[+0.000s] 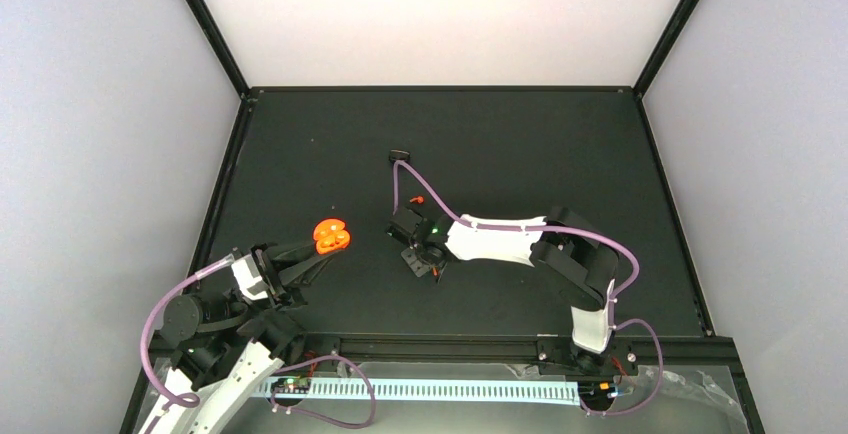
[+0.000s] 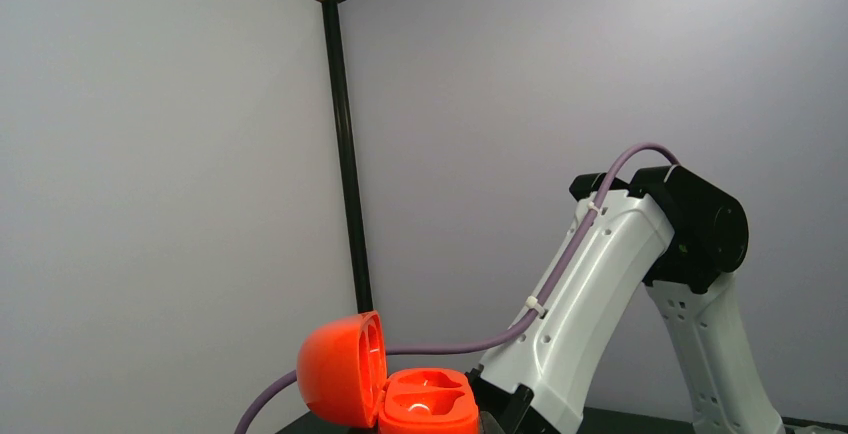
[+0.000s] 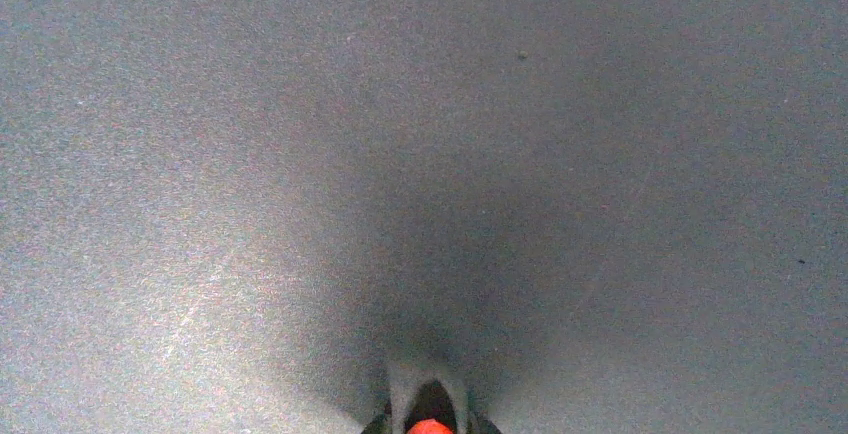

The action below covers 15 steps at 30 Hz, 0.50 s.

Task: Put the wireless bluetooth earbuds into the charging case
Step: Pick up the earbud from the center of the board.

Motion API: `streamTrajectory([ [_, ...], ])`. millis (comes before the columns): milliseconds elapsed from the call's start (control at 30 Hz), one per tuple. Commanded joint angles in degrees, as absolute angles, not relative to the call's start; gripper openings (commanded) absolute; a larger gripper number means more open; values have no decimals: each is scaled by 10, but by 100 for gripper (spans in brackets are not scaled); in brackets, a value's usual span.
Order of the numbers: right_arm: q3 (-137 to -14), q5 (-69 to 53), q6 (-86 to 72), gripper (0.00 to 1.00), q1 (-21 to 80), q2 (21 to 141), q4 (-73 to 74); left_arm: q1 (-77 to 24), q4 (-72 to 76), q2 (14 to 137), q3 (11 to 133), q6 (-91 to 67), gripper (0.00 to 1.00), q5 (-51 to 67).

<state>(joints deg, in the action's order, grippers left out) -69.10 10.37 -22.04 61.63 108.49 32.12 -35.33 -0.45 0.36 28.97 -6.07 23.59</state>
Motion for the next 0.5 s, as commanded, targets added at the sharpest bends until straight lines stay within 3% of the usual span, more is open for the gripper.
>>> streamTrajectory([
  [0,-687,120,-228,19,613,1077,343,-354,-1,-32,288,-63,2,243],
  [467,-693,112,-227,10,613,1084,344,-355,-2,-32,290,-61,2,246],
])
